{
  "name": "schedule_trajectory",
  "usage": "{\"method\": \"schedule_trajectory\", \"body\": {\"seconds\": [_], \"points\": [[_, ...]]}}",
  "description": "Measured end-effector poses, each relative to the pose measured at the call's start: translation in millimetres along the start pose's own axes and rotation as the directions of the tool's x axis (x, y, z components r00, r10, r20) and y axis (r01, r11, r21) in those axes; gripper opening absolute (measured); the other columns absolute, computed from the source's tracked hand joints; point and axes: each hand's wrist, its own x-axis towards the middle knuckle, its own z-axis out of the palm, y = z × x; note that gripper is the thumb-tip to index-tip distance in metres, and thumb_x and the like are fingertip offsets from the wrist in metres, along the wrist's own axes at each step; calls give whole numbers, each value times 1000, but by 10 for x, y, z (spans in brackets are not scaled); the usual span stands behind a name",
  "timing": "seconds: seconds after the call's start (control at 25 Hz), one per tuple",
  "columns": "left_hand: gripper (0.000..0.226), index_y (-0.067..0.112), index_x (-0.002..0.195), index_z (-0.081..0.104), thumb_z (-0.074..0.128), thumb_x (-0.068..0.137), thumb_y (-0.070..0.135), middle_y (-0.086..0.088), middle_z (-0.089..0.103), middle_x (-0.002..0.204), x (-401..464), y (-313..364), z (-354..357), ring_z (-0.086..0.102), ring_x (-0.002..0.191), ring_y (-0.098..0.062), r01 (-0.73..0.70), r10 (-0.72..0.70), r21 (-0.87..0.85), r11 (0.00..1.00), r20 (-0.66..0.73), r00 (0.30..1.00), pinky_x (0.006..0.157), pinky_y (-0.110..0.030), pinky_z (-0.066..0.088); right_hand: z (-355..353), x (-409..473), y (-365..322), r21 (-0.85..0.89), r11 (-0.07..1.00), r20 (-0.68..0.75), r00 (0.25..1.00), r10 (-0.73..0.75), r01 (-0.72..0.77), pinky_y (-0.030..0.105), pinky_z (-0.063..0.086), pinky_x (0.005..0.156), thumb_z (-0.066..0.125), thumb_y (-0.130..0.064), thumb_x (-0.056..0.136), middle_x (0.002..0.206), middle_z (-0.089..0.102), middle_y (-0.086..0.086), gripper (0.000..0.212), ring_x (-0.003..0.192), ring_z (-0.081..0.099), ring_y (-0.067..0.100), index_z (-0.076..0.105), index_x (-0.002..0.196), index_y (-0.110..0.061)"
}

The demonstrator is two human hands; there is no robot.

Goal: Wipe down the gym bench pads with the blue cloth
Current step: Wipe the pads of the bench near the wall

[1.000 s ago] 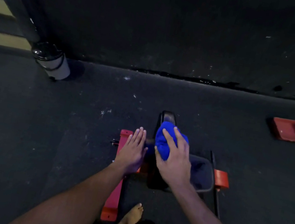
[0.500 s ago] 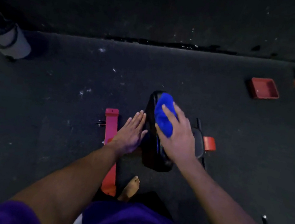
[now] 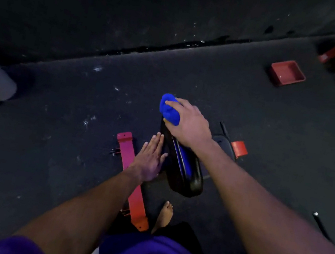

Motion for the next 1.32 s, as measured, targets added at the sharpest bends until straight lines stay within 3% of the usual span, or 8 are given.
{"method": "schedule_trajectory", "body": {"seconds": [0.12, 0.44, 0.64, 0.88, 1.08, 1.2, 1.28, 1.32], "points": [[65, 9, 162, -9, 22, 112, 38, -6, -15, 171, -9, 11, -61, -12, 158, -21, 0, 0, 15, 1000, 34, 999, 126, -37, -4, -22, -91, 29, 25, 999, -5, 1000, 29, -29, 47, 51, 95, 63, -49, 87, 149, 39, -16, 56, 127, 45, 19, 45, 140, -47], [69, 7, 160, -15, 21, 112, 39, -8, -19, 169, 74, -18, -179, -10, 158, -21, -22, 10, 76, 997, 165, 986, 127, -40, -2, 155, -1765, 277, 58, 996, -141, 988, -61, 69, 36, 52, 98, 61, -45, 87, 161, 25, -9, 68, 136, 41, 22, 35, 150, -40], [68, 4, 162, -8, 29, 112, 33, -14, -10, 171, 9, 26, -396, -3, 159, -26, -129, 76, 181, 975, 275, 959, 127, -44, 5, 21, -757, -20, -90, 996, -110, 994, -15, 5, 42, 55, 90, 68, -44, 82, 157, 34, -6, 69, 130, 44, 25, 43, 146, -37], [71, 5, 162, -6, 38, 109, 21, -14, -7, 171, -374, -139, -760, 3, 159, -22, -231, 115, 256, 939, 399, 909, 126, -37, 1, -127, -110, -161, -17, 994, 57, 993, 108, -107, 46, 48, 88, 62, -46, 83, 138, 47, -8, 53, 120, 48, 26, 48, 134, -40], [65, 5, 163, 7, 41, 110, 23, -13, 2, 171, -542, -313, -990, 7, 159, -21, -255, 205, 210, 944, 236, 950, 126, -35, 1, 19, -879, 2, 38, 996, -142, 986, 83, -79, 46, 56, 84, 64, -52, 85, 151, 38, -14, 62, 132, 42, 19, 41, 142, -47], [55, 5, 160, 26, 42, 110, 20, -12, 21, 169, -609, -105, -1092, 20, 156, -23, -372, 398, 215, 903, -92, 913, 125, -29, -2, 148, -1516, 153, 191, 976, -202, 969, 145, -106, 42, 54, 92, 61, -55, 88, 153, 37, -17, 59, 136, 41, 13, 42, 142, -46], [51, 9, 158, 35, 43, 109, 24, -11, 29, 166, -649, 175, -1139, 27, 153, -21, -496, 561, 280, 822, -243, 792, 127, -27, -3, 291, -1872, 179, 528, 820, -289, 861, 419, -222, 36, 42, 109, 67, -45, 89, 145, 49, -13, 51, 132, 47, 10, 53, 137, -39], [51, 11, 157, 36, 41, 109, 27, -10, 31, 165, -647, 329, -1141, 27, 153, -20, -568, 644, 319, 759, -235, 728, 128, -30, -1, 373, -2029, 151, 728, 635, -299, 714, 633, -258, 34, 42, 109, 71, -39, 88, 136, 59, -11, 43, 126, 54, 10, 60, 130, -35]]}}
